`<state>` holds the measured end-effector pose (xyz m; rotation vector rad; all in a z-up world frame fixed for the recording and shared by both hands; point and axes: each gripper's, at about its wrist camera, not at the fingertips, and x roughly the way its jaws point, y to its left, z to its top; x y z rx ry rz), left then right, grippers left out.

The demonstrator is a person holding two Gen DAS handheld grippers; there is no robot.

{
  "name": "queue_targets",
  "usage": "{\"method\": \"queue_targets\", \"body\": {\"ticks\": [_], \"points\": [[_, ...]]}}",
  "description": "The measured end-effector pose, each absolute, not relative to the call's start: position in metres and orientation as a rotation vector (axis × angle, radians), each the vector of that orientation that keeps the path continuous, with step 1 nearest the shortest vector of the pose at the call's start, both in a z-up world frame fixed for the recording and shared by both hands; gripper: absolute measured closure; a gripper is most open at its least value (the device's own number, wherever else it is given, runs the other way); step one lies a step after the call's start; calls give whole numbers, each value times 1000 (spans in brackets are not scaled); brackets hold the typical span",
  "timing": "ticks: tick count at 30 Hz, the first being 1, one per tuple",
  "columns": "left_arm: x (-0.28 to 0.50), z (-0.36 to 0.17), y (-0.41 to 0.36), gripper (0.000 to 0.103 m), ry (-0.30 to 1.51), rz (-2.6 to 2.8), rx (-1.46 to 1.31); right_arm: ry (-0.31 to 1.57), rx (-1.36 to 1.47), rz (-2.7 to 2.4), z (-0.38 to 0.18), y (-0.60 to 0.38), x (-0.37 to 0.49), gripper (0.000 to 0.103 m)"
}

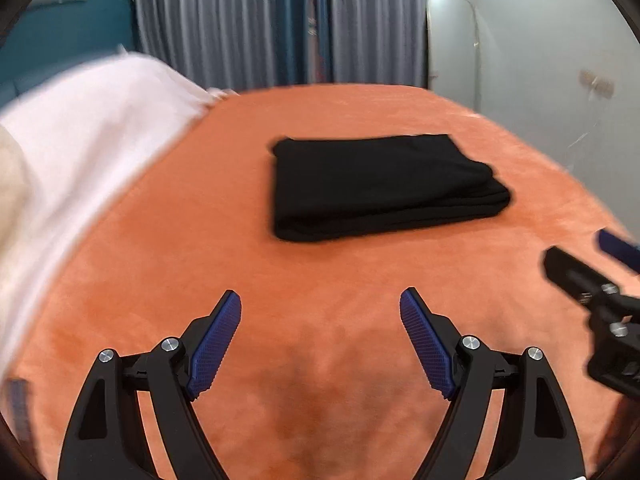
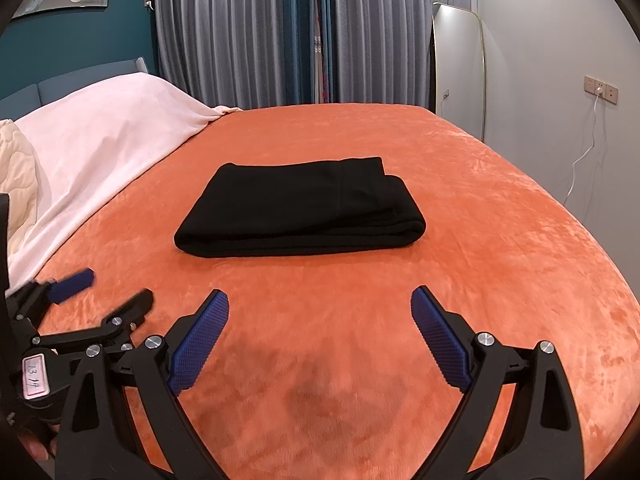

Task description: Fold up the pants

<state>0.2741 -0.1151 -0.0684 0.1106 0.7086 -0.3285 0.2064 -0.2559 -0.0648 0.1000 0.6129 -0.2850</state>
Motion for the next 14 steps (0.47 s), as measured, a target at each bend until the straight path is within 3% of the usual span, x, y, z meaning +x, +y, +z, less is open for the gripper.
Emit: {"method": "queue_targets", "body": {"ticks": [14], "points": [[255, -67, -128, 24, 646, -266, 232, 640, 100, -300, -71, -260, 192, 13]]}}
